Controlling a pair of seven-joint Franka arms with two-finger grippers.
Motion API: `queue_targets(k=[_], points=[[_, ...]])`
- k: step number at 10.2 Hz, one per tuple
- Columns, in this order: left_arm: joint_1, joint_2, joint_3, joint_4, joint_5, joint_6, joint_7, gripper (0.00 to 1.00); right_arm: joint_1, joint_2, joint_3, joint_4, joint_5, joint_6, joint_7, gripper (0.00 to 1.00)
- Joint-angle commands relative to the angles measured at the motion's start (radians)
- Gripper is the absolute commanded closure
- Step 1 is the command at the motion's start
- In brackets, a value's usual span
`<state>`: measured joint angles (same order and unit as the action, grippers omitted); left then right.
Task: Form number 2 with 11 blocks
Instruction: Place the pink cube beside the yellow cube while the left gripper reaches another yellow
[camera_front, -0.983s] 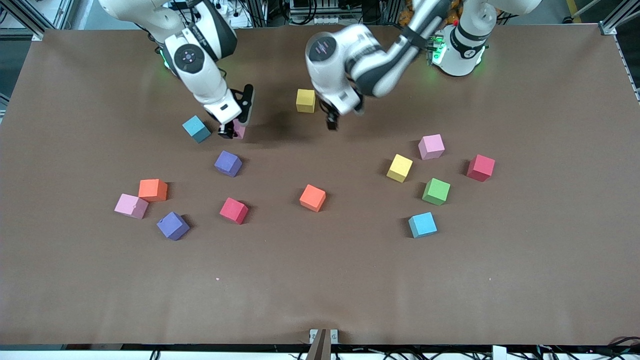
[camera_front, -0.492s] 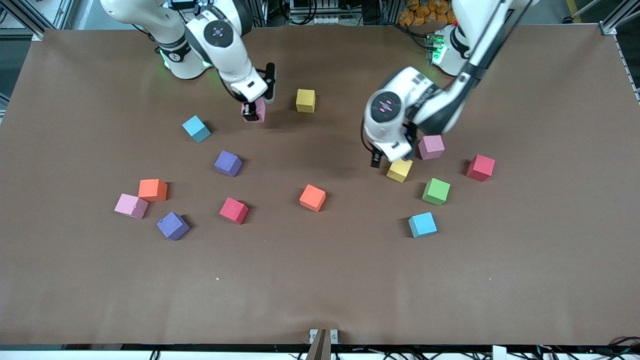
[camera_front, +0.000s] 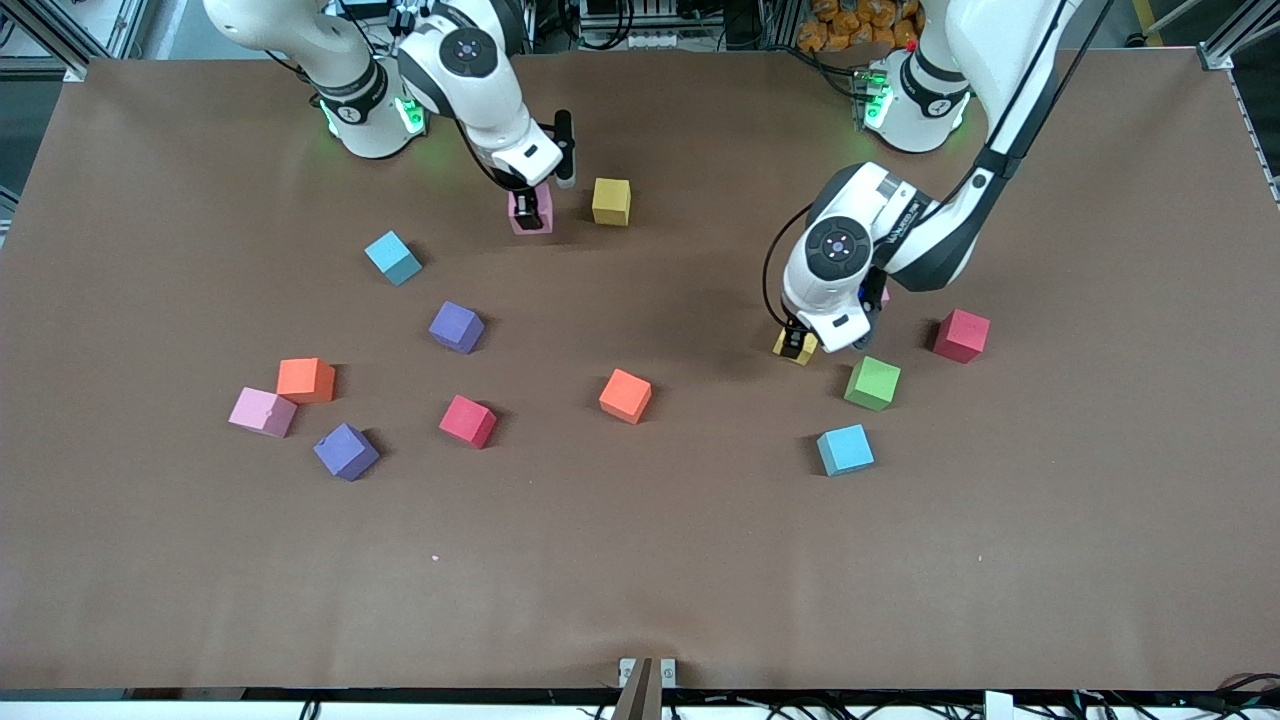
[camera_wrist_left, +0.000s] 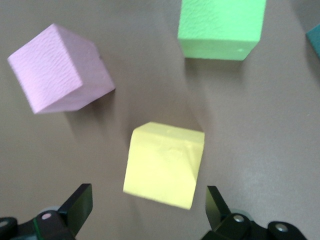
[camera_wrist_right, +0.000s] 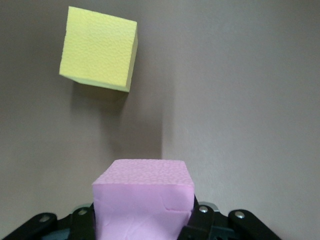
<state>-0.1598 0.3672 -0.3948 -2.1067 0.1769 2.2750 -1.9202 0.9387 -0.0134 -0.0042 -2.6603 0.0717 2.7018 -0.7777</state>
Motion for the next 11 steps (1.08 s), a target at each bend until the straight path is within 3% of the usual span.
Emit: queue_targets(k=[1,4,10,11], points=[[0.042,-0.024,-0.013,-0.041,0.055,0.084,0.041,0.00,0.028,0.079,-0.005,0.023,0.003,0.056,0.037,0.55],[0.039,0.033,-0.013,-0.047,0.072,0.156,0.046,0.00,0.109,0.090,0.001,0.037,0.020,0.046,0.141,0.55],[0.042,0.096,-0.012,-0.081,0.131,0.178,0.046,0.00,0.104,0.116,0.000,0.057,0.036,0.046,0.146,0.55],[0.043,0.095,-0.012,-0.079,0.134,0.178,0.046,0.26,0.109,0.118,0.001,0.057,0.055,0.046,0.153,0.55]])
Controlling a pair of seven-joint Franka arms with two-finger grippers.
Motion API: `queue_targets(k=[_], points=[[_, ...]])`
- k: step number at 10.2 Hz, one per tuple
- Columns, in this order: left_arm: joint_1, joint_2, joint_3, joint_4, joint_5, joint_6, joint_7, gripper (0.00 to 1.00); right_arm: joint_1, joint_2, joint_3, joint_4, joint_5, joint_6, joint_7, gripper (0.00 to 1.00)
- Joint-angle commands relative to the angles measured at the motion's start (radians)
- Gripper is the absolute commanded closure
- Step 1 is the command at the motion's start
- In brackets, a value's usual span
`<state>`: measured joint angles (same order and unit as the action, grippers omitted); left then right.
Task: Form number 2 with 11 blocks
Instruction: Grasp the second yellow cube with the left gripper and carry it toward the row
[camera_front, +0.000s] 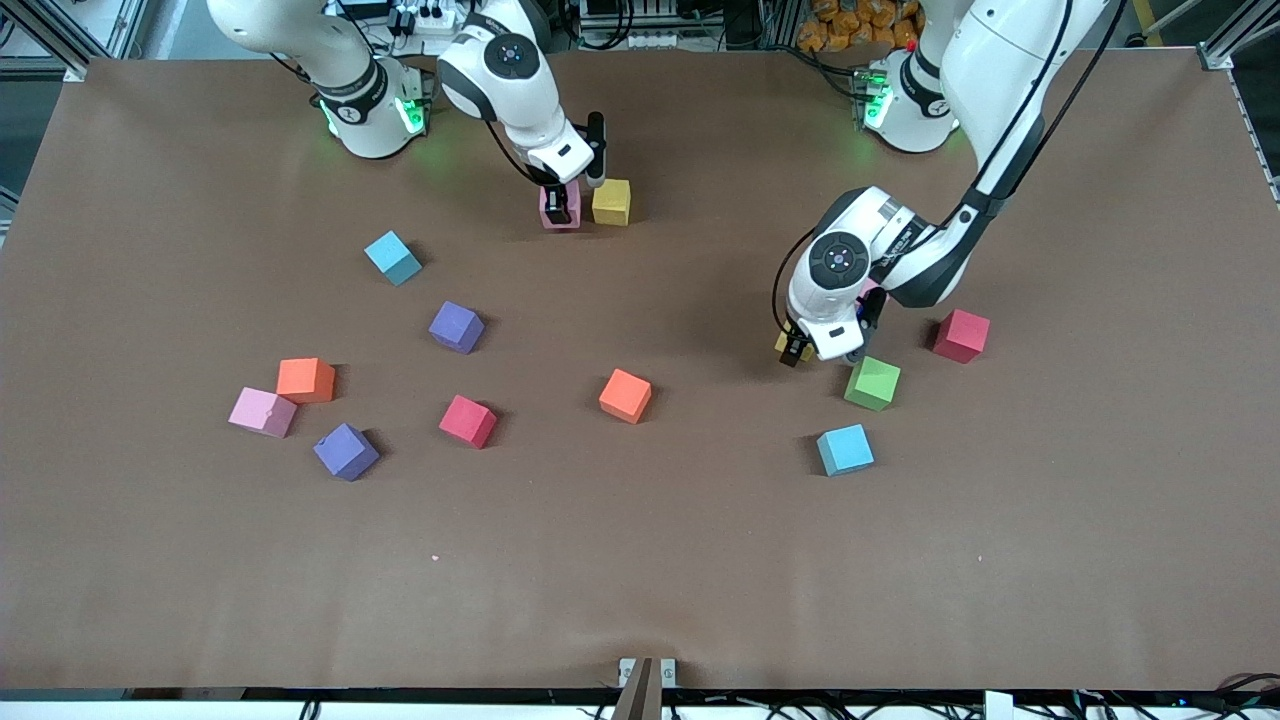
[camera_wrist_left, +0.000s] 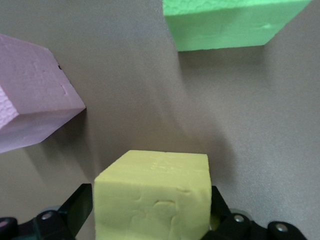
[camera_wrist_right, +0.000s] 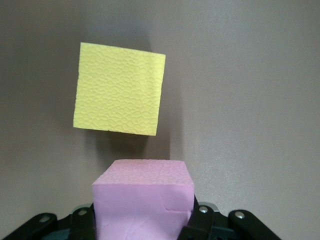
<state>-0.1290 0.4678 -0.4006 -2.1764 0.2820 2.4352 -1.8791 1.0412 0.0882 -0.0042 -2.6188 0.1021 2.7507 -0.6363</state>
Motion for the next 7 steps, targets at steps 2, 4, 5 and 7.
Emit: queue_targets(k=[2,4,5,7], points=[[0.023,-0.011,-0.007,-0.010,0.029,0.016,-0.003,1.00,0.040,0.021,0.001,0.026,0.042,-0.005,0.032,0.54],[0.023,-0.037,-0.009,-0.013,0.020,-0.010,-0.014,1.00,0.048,0.025,0.003,0.026,0.044,-0.005,0.084,0.55],[0.023,-0.057,-0.018,-0.014,0.016,-0.042,-0.034,1.00,0.066,0.024,0.003,0.026,0.044,-0.005,0.093,0.54],[0.025,-0.092,-0.063,-0.048,0.014,-0.047,-0.118,1.00,0.068,0.024,0.004,0.039,0.047,-0.003,0.107,0.55]])
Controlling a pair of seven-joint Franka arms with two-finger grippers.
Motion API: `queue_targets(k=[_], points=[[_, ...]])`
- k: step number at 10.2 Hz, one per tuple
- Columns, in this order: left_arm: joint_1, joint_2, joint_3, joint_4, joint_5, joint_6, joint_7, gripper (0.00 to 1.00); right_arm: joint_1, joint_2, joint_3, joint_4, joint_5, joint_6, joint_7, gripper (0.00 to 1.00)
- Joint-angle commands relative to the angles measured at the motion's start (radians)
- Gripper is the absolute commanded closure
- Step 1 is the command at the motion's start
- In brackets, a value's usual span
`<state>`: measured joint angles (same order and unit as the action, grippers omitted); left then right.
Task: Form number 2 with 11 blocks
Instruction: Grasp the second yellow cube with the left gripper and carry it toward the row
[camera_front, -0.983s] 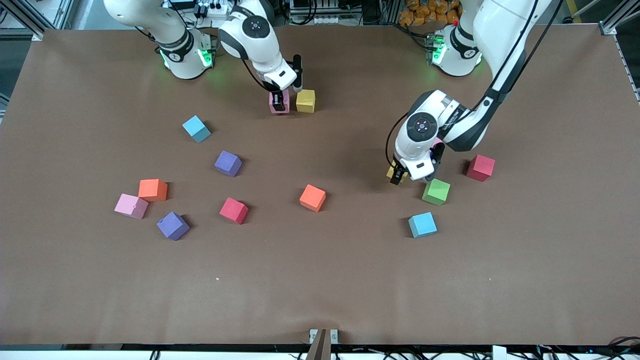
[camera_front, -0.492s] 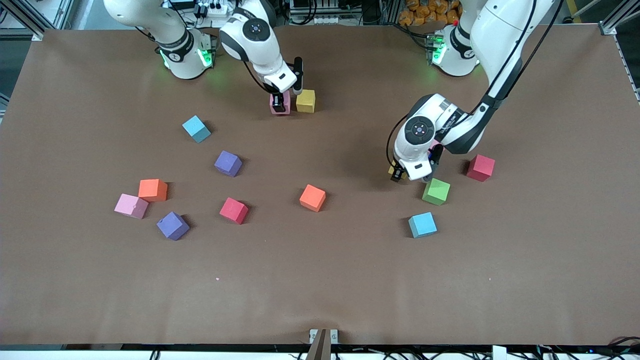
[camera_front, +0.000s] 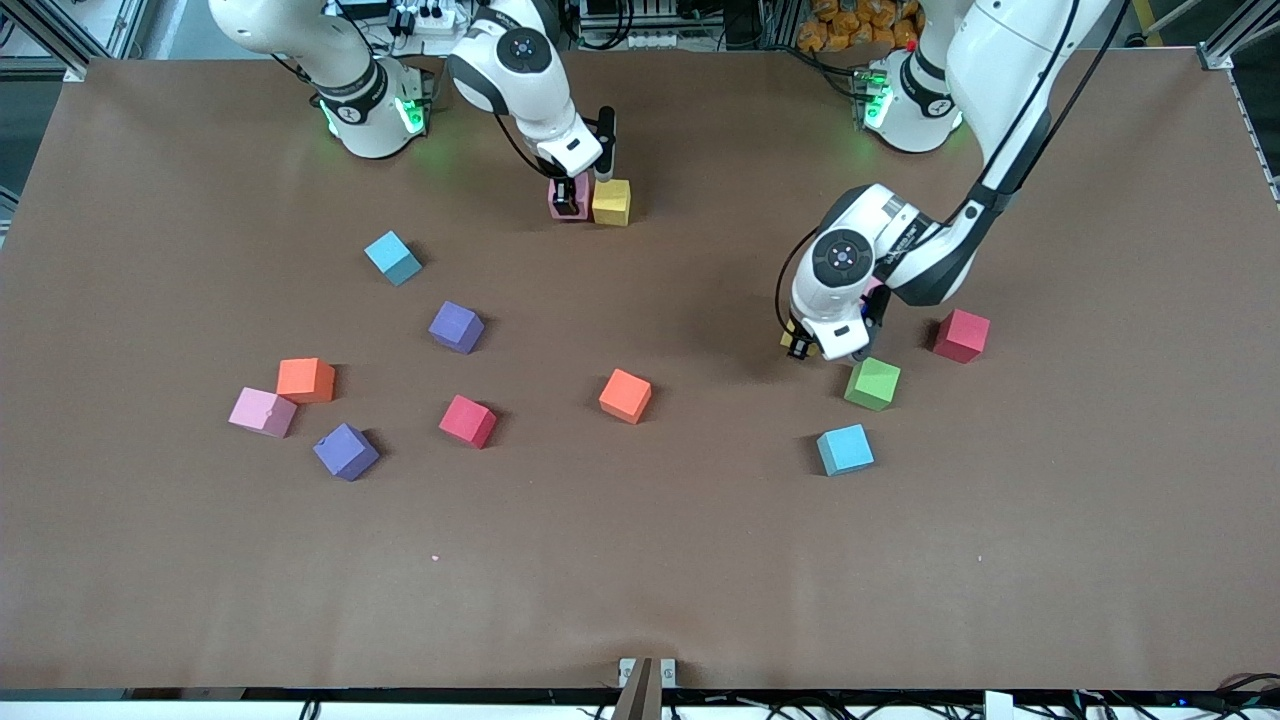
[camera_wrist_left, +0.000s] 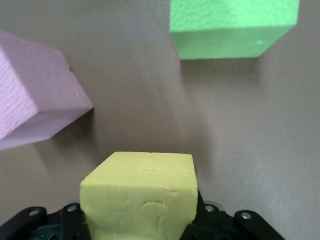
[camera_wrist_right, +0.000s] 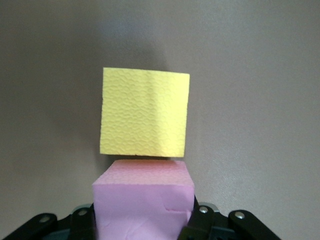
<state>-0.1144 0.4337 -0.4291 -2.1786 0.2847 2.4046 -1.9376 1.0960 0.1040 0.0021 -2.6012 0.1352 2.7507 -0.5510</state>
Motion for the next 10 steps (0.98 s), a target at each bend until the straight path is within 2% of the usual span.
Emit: queue_targets(k=[1,3,5,10], points=[[0.012,-0.084,-0.057,-0.062,-0.002,-0.016,-0.102,1.00,0.025,0.008,-0.004,0.026,0.014,-0.005,0.034,0.55],[0.012,-0.118,-0.101,-0.082,-0.076,-0.036,-0.145,1.00,0.036,0.010,-0.004,0.029,0.014,-0.005,0.033,0.56],[0.012,-0.124,-0.126,-0.082,-0.090,-0.058,-0.208,1.00,0.036,0.031,-0.004,0.041,0.014,-0.005,0.031,0.55],[0.010,-0.124,-0.132,-0.082,-0.091,-0.064,-0.245,1.00,0.035,0.034,-0.005,0.061,0.014,-0.065,0.034,0.35]])
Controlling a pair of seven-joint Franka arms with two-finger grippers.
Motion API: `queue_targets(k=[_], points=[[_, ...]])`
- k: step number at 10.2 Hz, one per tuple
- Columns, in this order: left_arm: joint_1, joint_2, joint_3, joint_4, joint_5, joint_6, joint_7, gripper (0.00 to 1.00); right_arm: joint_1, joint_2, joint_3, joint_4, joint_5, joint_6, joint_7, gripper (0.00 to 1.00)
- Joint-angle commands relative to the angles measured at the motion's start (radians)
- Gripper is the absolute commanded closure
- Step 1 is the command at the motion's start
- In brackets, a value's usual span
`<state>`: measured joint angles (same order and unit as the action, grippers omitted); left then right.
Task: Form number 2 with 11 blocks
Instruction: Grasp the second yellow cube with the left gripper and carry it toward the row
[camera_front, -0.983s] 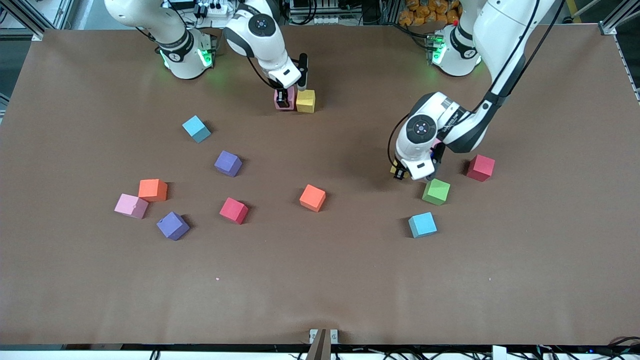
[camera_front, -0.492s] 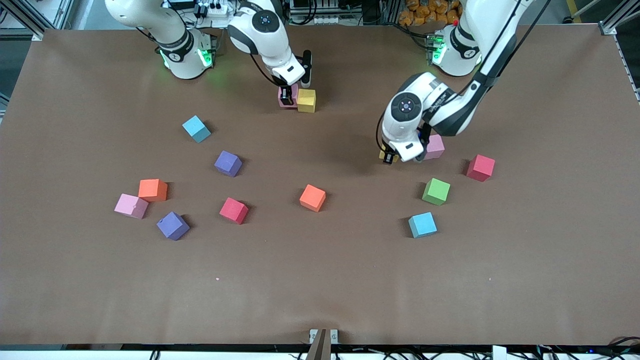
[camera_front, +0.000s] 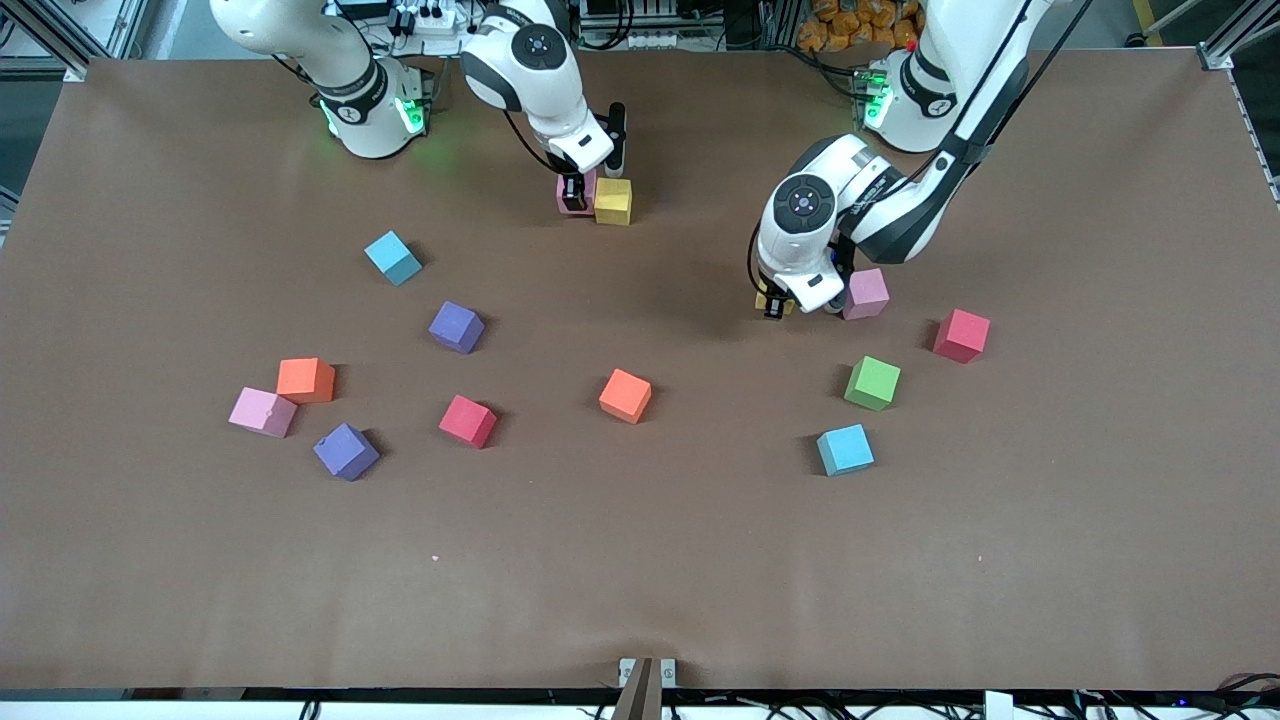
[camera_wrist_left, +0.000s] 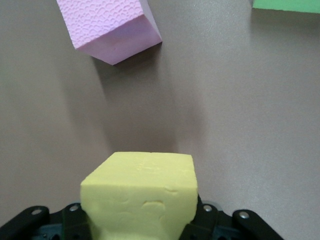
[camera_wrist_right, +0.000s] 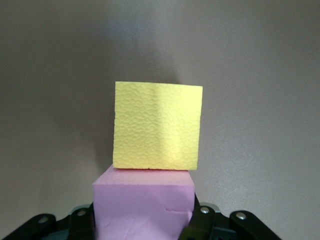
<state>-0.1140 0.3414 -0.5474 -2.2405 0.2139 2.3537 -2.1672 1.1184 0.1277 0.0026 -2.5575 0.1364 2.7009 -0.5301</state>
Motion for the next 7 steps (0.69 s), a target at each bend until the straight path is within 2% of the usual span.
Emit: queue_targets(k=[1,7], points=[[0.010,-0.032,-0.016,-0.021,-0.021,-0.017,-0.031,1.00,0.011,0.010,-0.006,0.017,0.012,-0.015,0.013,0.35],[0.011,-0.033,-0.028,-0.019,-0.021,-0.031,-0.057,0.99,0.006,0.010,-0.006,0.017,0.014,-0.015,0.012,0.29]])
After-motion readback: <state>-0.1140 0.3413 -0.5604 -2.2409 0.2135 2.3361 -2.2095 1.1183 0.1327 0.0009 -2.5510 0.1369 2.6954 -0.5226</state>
